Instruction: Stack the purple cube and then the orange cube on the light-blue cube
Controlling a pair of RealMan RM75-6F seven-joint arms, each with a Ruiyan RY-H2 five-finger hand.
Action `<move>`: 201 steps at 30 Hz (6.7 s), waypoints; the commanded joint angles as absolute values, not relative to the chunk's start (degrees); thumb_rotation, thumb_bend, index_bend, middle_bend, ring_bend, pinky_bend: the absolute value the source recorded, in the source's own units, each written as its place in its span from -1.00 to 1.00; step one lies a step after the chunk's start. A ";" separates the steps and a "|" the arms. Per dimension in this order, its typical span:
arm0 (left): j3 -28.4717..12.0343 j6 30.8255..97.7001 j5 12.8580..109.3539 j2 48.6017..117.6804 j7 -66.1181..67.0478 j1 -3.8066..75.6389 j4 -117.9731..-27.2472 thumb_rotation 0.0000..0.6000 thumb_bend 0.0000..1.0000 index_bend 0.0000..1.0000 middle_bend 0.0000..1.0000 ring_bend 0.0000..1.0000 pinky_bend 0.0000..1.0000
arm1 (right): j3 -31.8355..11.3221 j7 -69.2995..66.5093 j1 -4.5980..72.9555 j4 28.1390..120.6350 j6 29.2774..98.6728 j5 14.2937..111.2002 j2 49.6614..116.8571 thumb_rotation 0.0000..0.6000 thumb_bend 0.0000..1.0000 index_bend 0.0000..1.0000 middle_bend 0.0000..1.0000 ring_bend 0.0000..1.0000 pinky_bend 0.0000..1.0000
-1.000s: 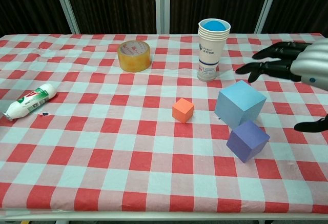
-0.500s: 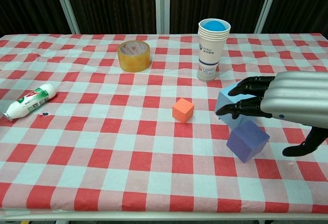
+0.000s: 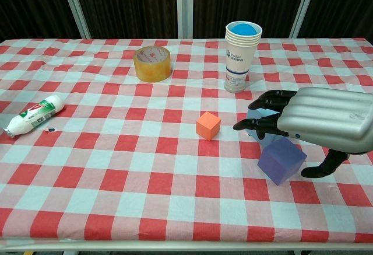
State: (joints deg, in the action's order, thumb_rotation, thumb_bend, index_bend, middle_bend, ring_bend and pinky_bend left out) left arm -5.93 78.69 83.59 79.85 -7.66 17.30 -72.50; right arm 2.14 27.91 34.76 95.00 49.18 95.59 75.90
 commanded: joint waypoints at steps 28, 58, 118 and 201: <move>-5.75 77.95 83.32 80.25 -9.97 17.13 -70.75 1.00 -0.77 -0.43 -0.51 -0.68 -0.42 | 2.24 30.92 33.90 93.84 53.67 93.70 79.40 1.00 -0.79 -0.96 -0.06 -0.71 -1.00; -5.57 77.54 83.40 80.35 -10.12 17.17 -70.58 1.00 -0.78 -0.43 -0.51 -0.68 -0.42 | -7.29 19.61 49.63 104.95 35.64 86.17 56.78 1.00 -0.78 -0.95 -0.06 -0.69 -1.00; -5.63 77.53 83.29 81.06 -11.76 16.98 -68.24 1.00 -0.78 -0.43 -0.51 -0.68 -0.42 | -2.56 10.40 53.76 95.81 36.16 88.02 62.38 1.00 -1.00 -1.00 -0.59 -1.00 -1.00; -6.70 74.82 79.77 81.82 -13.89 16.18 -65.01 1.00 -0.78 -0.43 -0.51 -0.68 -0.42 | 0.76 22.45 71.09 73.14 28.29 72.20 92.00 1.00 -0.83 -0.94 -0.12 -0.75 -1.00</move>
State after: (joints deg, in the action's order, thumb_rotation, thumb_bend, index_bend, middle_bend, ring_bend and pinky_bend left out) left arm -6.68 74.81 79.78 81.82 -13.87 16.19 -65.02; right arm 0.81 22.53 71.14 73.22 28.30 72.12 91.91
